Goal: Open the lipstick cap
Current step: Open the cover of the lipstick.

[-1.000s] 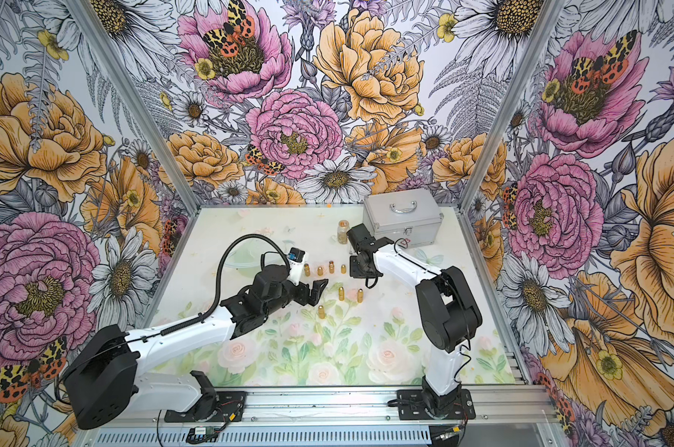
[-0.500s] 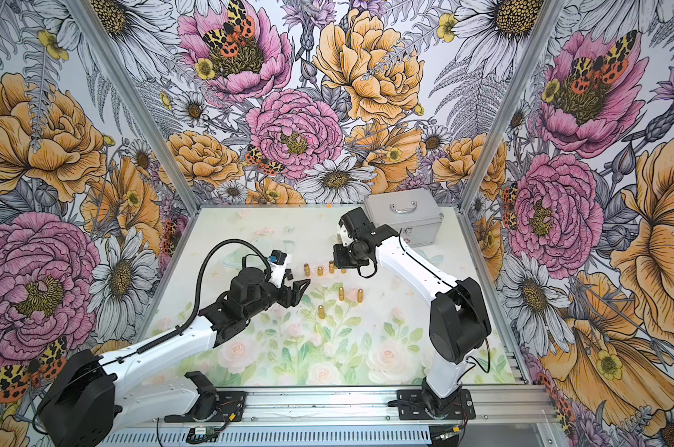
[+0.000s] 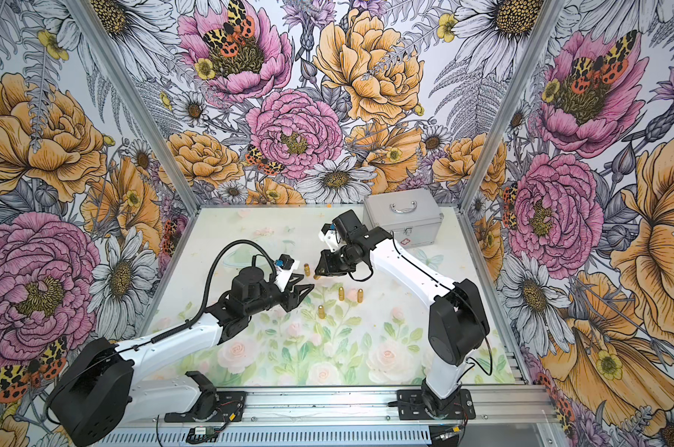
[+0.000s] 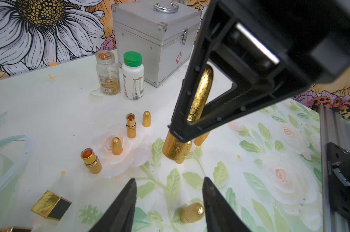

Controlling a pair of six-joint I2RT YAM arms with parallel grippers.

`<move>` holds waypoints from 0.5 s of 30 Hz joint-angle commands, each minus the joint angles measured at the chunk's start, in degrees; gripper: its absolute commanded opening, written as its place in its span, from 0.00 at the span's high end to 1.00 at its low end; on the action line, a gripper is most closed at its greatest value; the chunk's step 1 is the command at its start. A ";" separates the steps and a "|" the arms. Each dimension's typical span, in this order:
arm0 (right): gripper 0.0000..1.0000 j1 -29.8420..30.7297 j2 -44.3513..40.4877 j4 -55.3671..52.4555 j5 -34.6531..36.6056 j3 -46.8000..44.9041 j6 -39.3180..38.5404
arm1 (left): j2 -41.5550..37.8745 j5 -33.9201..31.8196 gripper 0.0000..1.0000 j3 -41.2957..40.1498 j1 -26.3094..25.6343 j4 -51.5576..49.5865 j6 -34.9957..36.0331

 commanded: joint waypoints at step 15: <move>0.78 1.62 0.45 3.92 -6.01 1.79 3.03 | 3.02 2.27 0.68 2.68 0.17 5.39 2.19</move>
